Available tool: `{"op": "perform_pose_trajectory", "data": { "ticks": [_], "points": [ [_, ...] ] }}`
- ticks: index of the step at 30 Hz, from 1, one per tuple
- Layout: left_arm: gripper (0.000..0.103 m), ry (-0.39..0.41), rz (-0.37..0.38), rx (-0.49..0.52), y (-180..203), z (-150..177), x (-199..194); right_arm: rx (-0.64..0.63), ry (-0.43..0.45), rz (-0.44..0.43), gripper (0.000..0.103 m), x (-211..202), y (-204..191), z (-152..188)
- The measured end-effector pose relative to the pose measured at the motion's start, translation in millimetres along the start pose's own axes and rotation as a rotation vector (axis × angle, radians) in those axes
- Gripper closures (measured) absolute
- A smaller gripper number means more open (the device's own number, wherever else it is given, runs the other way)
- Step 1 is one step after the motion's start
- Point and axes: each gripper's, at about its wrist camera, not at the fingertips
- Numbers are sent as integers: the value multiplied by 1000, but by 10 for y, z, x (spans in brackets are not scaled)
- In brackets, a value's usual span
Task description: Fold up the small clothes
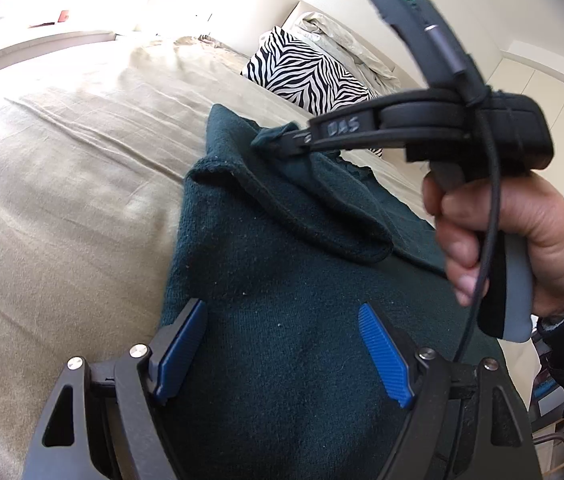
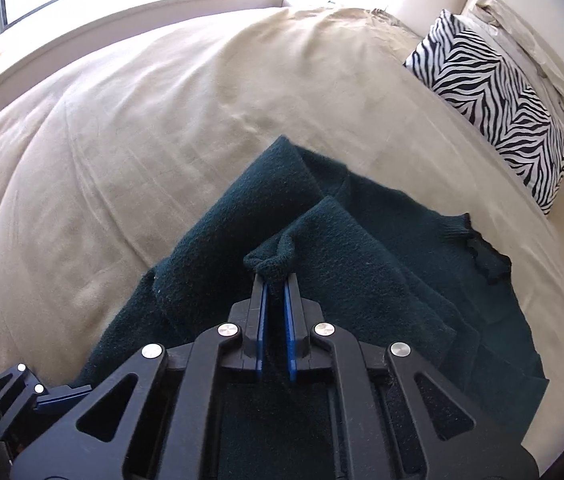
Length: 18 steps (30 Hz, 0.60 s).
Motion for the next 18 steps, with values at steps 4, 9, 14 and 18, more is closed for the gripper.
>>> {"op": "perform_pose_trajectory", "data": {
  "ticks": [4, 9, 14, 18],
  "points": [
    [23, -1, 0, 1, -10, -3, -8, 187, 129, -12, 97, -515, 541, 22],
    [23, -3, 1, 2, -12, -3, -16, 503, 256, -27, 97, -965, 1425, 556],
    [23, -3, -4, 7, -8, 0, -1, 790, 183, -83, 95, -776, 2087, 1446],
    [23, -6, -16, 17, 29, 3, 25, 945, 159, -188, 92, -572, 2252, 1929]
  ]
}}
Point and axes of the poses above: each gripper's, at about its wrist camera, not at the fingertips, and x roughly the way its jaws point, y to its right, z to its underside, and after that the axes turned 1 degree about -z, right-handed
